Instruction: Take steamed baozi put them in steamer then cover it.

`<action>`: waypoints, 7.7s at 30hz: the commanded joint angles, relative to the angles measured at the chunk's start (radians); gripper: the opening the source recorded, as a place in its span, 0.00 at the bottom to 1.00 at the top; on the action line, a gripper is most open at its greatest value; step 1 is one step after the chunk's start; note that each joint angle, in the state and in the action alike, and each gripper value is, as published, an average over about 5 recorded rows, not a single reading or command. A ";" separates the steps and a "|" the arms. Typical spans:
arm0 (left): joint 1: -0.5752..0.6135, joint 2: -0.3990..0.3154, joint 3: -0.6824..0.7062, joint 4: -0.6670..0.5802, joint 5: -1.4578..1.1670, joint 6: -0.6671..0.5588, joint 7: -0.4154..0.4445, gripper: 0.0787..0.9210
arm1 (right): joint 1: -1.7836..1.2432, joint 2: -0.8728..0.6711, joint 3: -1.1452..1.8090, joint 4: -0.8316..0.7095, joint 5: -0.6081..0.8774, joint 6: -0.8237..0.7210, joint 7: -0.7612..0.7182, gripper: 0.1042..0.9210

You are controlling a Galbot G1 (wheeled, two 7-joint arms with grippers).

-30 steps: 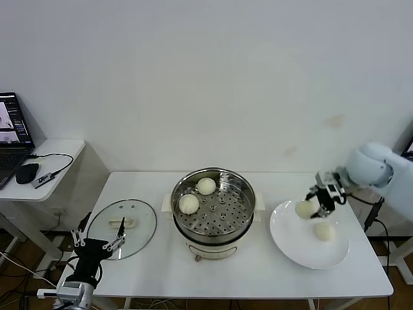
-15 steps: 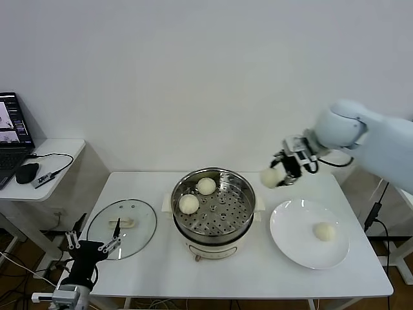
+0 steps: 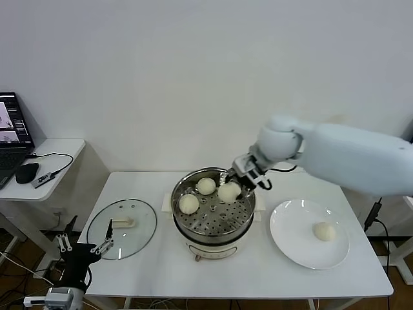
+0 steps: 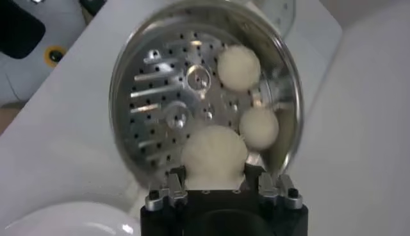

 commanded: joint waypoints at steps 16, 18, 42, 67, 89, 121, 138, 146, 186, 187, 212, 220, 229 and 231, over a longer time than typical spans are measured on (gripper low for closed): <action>-0.013 -0.009 -0.006 0.017 -0.004 -0.002 -0.002 0.88 | -0.088 0.159 -0.087 -0.040 -0.260 0.319 0.008 0.59; -0.014 -0.010 -0.005 0.018 -0.004 -0.002 -0.002 0.88 | -0.090 0.159 -0.085 -0.040 -0.260 0.318 0.011 0.59; -0.014 -0.010 -0.001 0.012 -0.003 -0.003 -0.002 0.88 | -0.041 0.116 -0.053 -0.011 -0.175 0.294 0.034 0.83; -0.047 0.043 0.048 0.006 -0.007 -0.001 0.003 0.88 | 0.026 -0.481 0.037 0.078 -0.044 -0.164 -0.053 0.88; -0.022 0.038 0.093 -0.004 0.025 -0.003 0.001 0.88 | -0.881 -0.613 0.773 -0.163 -0.345 -0.022 -0.082 0.88; 0.006 0.028 0.047 0.005 0.026 -0.003 0.000 0.88 | -0.873 -0.305 0.776 -0.463 -0.462 0.044 -0.064 0.88; 0.011 0.025 0.038 0.006 0.024 -0.008 -0.002 0.88 | -0.855 -0.307 0.779 -0.466 -0.461 0.036 -0.078 0.66; 0.015 0.025 0.033 0.006 0.023 -0.011 -0.001 0.88 | -0.726 -0.395 0.680 -0.358 -0.384 0.002 -0.111 0.49; 0.010 0.001 0.050 -0.021 0.031 -0.014 0.000 0.88 | -0.021 -0.052 0.029 0.047 0.306 -0.439 0.187 0.53; 0.010 -0.001 0.049 -0.021 0.031 -0.014 0.000 0.88 | -0.035 -0.038 0.033 0.036 0.303 -0.448 0.196 0.53; 0.008 -0.021 0.042 -0.004 0.036 -0.026 -0.004 0.88 | -0.231 0.095 0.093 -0.172 0.156 -0.502 0.248 0.54; 0.007 -0.020 0.040 -0.004 0.034 -0.026 -0.005 0.88 | -0.241 0.107 0.098 -0.174 0.160 -0.508 0.249 0.54; 0.006 -0.017 0.035 -0.001 0.029 -0.027 -0.006 0.88 | -0.220 0.085 0.110 -0.159 0.158 -0.509 0.230 0.62; 0.006 -0.016 0.034 -0.001 0.028 -0.027 -0.006 0.88 | -0.207 0.064 0.125 -0.139 0.170 -0.509 0.229 0.69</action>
